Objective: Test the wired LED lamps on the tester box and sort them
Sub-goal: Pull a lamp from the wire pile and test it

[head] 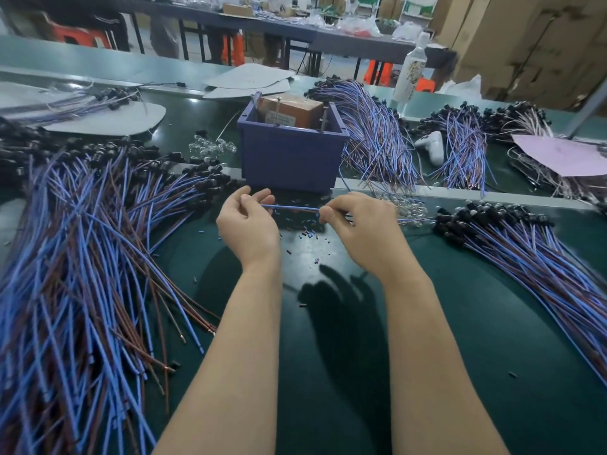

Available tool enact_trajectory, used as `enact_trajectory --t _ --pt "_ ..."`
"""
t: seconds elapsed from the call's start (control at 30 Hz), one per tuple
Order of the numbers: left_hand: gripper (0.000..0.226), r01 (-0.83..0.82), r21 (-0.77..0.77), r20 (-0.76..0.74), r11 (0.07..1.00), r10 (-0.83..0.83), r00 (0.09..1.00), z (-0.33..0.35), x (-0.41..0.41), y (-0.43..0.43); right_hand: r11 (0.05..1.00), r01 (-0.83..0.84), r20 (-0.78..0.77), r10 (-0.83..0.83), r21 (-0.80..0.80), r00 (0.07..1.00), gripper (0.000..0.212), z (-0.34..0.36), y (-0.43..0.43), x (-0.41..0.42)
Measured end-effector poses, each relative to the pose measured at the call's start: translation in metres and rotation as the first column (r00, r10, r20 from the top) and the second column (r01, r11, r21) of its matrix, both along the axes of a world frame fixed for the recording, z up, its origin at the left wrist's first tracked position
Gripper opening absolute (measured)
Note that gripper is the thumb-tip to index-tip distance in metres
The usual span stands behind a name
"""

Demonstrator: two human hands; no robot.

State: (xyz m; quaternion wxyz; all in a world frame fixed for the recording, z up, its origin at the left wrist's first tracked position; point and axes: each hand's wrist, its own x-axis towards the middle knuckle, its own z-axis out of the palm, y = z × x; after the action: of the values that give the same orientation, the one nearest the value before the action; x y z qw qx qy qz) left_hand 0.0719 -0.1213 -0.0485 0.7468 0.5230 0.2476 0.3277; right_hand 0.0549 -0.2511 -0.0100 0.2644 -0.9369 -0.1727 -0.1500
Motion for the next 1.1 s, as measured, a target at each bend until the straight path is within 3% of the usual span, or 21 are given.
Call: enact_trajectory --t 0.2,0.3,0.37,0.47,0.53,0.57,0.67,0.8,1.1 --pt "0.03 -0.101 -0.231 0.011 0.968 0.106 0.994 0.003 0.004 0.027 0.999 0.02 -0.037 -0.018 0.049 0.999 0.021 0.041 -0.019 -0.011" --pt "0.025 0.002 -0.149 0.041 0.989 0.004 0.999 0.009 0.0 0.011 0.981 0.004 0.058 -0.015 0.195 0.998 0.021 0.067 -0.021 -0.018" --pt "0.032 0.097 -0.007 0.004 0.995 -0.096 0.995 0.009 -0.004 -0.003 0.95 -0.015 0.121 -0.024 0.31 0.992 0.023 0.081 -0.016 -0.022" --pt "0.039 0.136 0.214 -0.051 0.967 -0.128 0.99 0.01 -0.008 -0.006 0.804 -0.108 0.065 0.086 0.584 0.994 0.025 0.094 -0.015 -0.024" --pt "0.027 0.206 0.159 0.012 0.965 -0.211 0.977 0.015 -0.012 -0.007 0.676 -0.07 -0.102 0.212 0.734 0.972 0.025 0.087 -0.013 -0.017" --pt "0.023 0.285 0.089 0.057 0.955 -0.29 0.955 0.019 -0.014 -0.01 0.658 -0.017 -0.2 0.253 0.753 0.947 0.025 0.077 -0.009 -0.012" --pt "0.025 0.459 0.014 0.142 0.888 -0.456 0.879 0.021 -0.015 -0.019 0.649 0.134 -0.427 0.318 0.749 0.846 0.024 0.037 0.006 0.001" --pt "0.011 0.515 0.023 0.087 0.857 -0.515 0.853 0.015 -0.011 -0.023 0.677 0.223 -0.536 0.294 0.702 0.791 0.027 -0.006 0.014 0.009" --pt "0.012 0.487 0.156 -0.116 0.859 -0.474 0.873 -0.001 -0.004 -0.021 0.785 0.246 -0.381 -0.013 0.569 0.924 0.029 -0.032 0.025 0.015"
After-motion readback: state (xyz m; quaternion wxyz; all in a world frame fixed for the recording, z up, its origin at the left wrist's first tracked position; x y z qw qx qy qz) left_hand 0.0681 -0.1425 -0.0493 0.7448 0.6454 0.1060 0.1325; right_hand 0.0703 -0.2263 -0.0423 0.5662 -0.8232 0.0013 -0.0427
